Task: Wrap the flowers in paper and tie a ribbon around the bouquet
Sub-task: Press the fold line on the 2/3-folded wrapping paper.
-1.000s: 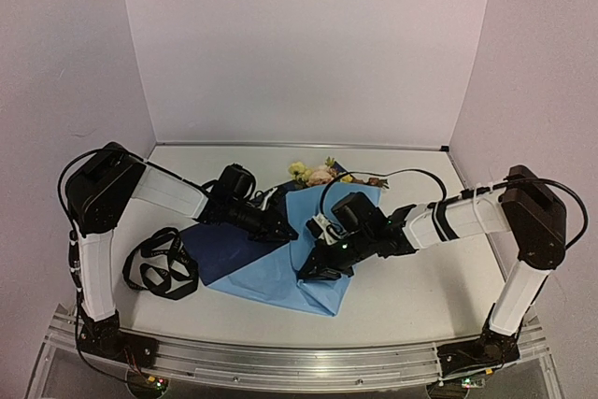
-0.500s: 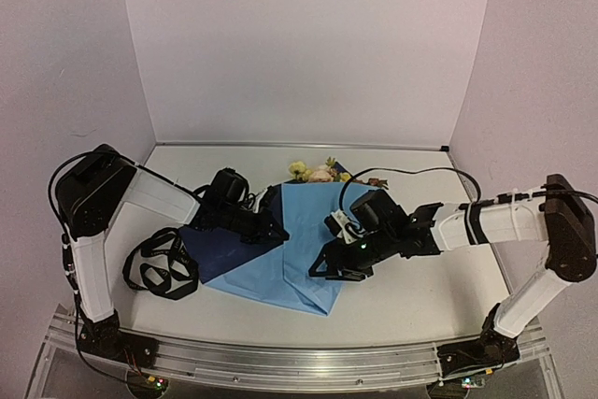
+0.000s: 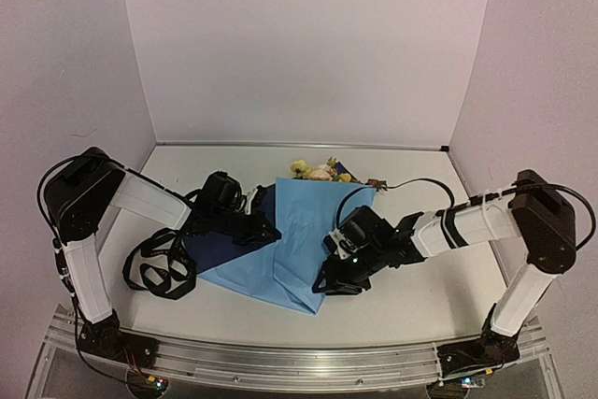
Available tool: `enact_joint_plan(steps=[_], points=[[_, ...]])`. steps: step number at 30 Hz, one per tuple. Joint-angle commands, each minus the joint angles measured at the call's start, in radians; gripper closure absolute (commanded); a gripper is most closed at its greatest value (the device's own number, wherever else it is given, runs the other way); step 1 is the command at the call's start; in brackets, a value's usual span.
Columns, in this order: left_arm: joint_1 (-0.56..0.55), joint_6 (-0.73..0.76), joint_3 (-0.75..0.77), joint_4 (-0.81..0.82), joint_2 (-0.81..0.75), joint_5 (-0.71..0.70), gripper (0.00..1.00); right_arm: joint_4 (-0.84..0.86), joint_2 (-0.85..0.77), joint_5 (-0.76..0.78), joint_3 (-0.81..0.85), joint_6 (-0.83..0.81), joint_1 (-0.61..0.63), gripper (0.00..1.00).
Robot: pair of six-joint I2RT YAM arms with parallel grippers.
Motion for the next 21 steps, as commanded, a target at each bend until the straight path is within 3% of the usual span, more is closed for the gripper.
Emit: enact_joint_plan(steps=[1,10,15,21], points=[[0.0,-0.012,-0.028,0.039,-0.03,-0.02,1.0,0.045,0.053,0.036,0.016,0.009,0.002,0.66],[-0.036,-0.051,-0.094,0.089,-0.026,-0.045,1.0,-0.26,-0.048,0.181,0.004,-0.085,0.0,0.69],[-0.047,-0.076,-0.12,0.121,-0.022,-0.07,1.0,-0.271,-0.082,0.154,0.014,-0.087,0.018,0.57],[-0.104,-0.149,-0.152,0.22,-0.023,-0.096,1.0,-0.377,-0.143,0.215,0.0,-0.135,0.028,0.57]])
